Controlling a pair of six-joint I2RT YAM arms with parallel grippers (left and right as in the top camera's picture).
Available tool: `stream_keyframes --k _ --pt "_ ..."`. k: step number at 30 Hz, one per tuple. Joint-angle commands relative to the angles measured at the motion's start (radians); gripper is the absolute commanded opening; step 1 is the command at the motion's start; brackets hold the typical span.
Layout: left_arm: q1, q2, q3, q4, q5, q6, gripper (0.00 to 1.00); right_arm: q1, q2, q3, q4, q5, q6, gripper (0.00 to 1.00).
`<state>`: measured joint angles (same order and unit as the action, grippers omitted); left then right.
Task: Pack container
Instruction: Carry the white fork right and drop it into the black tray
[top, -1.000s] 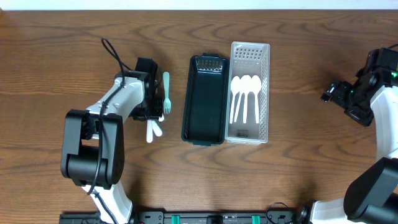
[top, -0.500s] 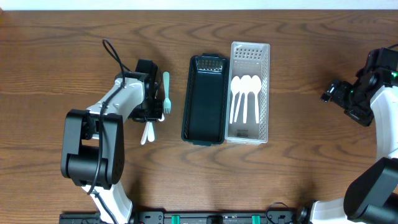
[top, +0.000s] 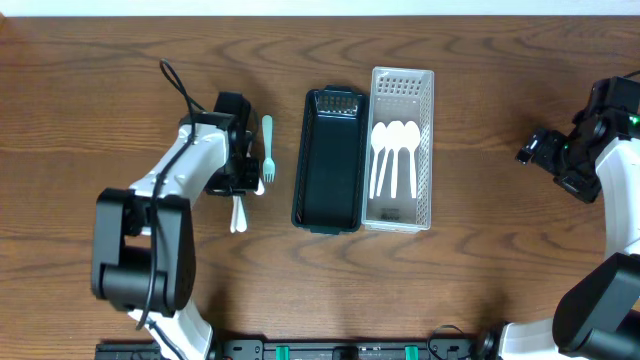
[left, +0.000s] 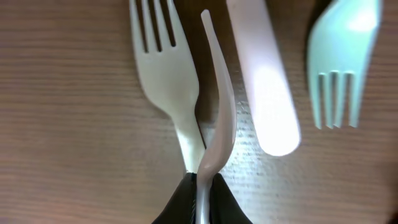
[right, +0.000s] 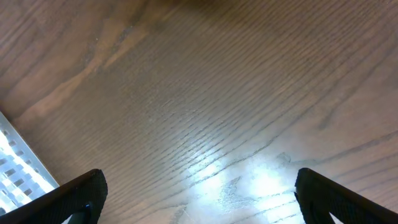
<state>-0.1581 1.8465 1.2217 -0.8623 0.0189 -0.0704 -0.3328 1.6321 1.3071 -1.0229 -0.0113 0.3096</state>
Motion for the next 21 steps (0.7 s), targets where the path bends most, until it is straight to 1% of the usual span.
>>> stream_keyframes --k 1,3,6,9,12,15,16,20,21 --pt "0.002 -0.076 0.026 -0.013 -0.004 0.006 0.06 -0.004 0.004 0.000 0.002 -0.004 -0.003 0.99" --pt "-0.005 -0.118 0.031 -0.027 0.002 0.006 0.06 -0.005 0.004 0.000 0.002 -0.004 -0.003 0.99" --pt "-0.045 -0.185 0.061 -0.061 0.063 0.006 0.06 -0.005 0.004 0.000 0.002 -0.004 -0.004 0.99" --pt "-0.131 -0.259 0.102 -0.064 0.098 0.006 0.06 -0.005 0.004 0.000 0.002 -0.004 -0.003 0.99" --pt "-0.248 -0.312 0.130 -0.013 0.097 0.007 0.06 -0.004 0.004 0.000 0.002 -0.004 -0.004 0.99" --pt "-0.332 -0.311 0.130 0.063 0.076 0.004 0.06 -0.004 0.004 0.000 0.001 -0.004 -0.004 0.99" --pt "-0.352 -0.299 0.130 0.084 0.065 -0.014 0.06 -0.004 0.004 0.000 0.001 -0.004 -0.003 0.99" --pt "-0.378 -0.209 0.130 0.152 0.063 -0.150 0.06 -0.004 0.004 0.000 -0.003 -0.004 -0.003 0.99" --pt "-0.378 -0.183 0.130 0.164 0.071 -0.169 0.06 -0.004 0.004 0.000 -0.003 -0.004 -0.003 0.99"
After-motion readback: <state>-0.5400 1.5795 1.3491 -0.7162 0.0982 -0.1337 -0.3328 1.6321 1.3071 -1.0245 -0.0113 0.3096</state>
